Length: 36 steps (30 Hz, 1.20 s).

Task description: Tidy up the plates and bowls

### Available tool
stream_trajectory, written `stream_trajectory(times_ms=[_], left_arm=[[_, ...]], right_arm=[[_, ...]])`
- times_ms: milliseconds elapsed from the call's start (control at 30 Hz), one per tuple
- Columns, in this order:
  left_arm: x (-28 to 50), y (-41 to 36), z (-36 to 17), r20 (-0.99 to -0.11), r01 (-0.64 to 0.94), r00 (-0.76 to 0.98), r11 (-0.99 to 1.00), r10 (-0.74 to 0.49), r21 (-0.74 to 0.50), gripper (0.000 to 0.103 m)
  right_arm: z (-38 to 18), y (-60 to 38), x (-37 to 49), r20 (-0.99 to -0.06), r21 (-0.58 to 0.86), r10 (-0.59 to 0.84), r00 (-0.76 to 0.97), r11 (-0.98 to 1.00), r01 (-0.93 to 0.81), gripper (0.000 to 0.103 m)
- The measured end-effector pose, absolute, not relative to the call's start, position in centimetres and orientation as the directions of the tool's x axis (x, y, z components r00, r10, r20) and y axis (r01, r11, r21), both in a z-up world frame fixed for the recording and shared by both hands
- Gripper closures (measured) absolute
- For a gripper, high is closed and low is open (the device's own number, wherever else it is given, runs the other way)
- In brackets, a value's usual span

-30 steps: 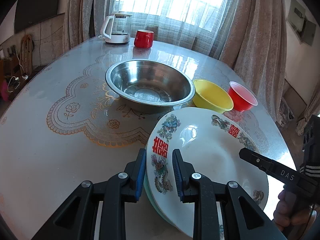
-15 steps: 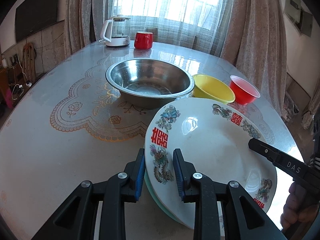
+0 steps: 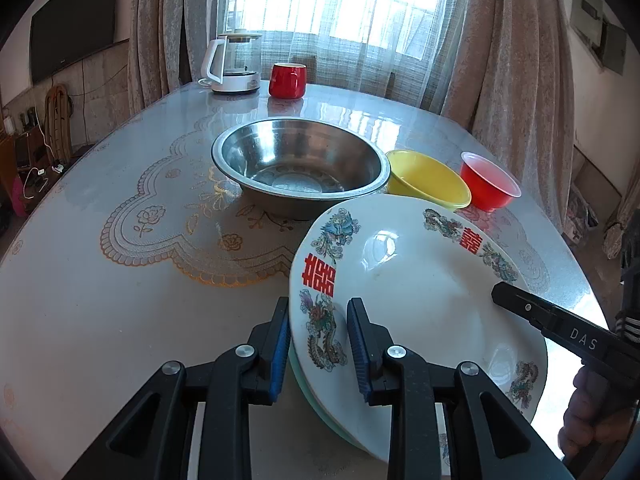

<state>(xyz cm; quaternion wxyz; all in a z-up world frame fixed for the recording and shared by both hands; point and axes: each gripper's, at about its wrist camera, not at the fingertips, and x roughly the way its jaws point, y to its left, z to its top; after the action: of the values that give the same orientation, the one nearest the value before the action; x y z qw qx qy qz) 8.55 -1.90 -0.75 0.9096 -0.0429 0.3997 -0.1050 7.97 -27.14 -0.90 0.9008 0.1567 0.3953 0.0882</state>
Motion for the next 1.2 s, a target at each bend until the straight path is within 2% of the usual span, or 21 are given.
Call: stream_trajectory(times_ms=[333, 433, 533, 700, 967, 1200], left_arm=[[8.7, 0.8, 0.4, -0.691, 0.115, 0.685, 0.971, -0.232, -0.211, 0.074], [8.9, 1.9, 0.5, -0.685, 0.100, 0.690, 0.968, -0.234, -0.230, 0.068], [9.3, 3.3, 0.9, -0.682, 0.070, 0.697, 0.967, -0.223, -0.246, 0.067], [10.8, 5.3, 1.3, -0.675, 0.041, 0.701, 0.958, -0.231, -0.285, 0.067], [14.3, 8.1, 0.7, -0.687, 0.006, 0.682, 0.941, -0.252, -0.340, 0.067], [17.9, 8.8, 1.4, -0.652, 0.029, 0.698, 0.922, -0.295, -0.387, 0.066]], right_arm=[[0.4, -27.8, 7.8, -0.666, 0.353, 0.266, 0.697, 0.936, -0.019, 0.070], [1.3, -28.0, 8.0, -0.659, 0.341, 0.240, 0.713, 0.940, -0.001, 0.068], [2.7, -27.8, 8.3, -0.639, 0.337, 0.234, 0.733, 0.941, -0.006, 0.066], [4.8, -26.1, 9.9, -0.610, 0.354, 0.295, 0.735, 0.932, -0.080, 0.064], [4.8, -21.0, 15.3, -0.655, 0.444, 0.450, 0.607, 0.879, -0.172, 0.064], [3.6, -19.4, 20.5, -0.708, 0.484, 0.441, 0.552, 0.872, -0.076, 0.064]])
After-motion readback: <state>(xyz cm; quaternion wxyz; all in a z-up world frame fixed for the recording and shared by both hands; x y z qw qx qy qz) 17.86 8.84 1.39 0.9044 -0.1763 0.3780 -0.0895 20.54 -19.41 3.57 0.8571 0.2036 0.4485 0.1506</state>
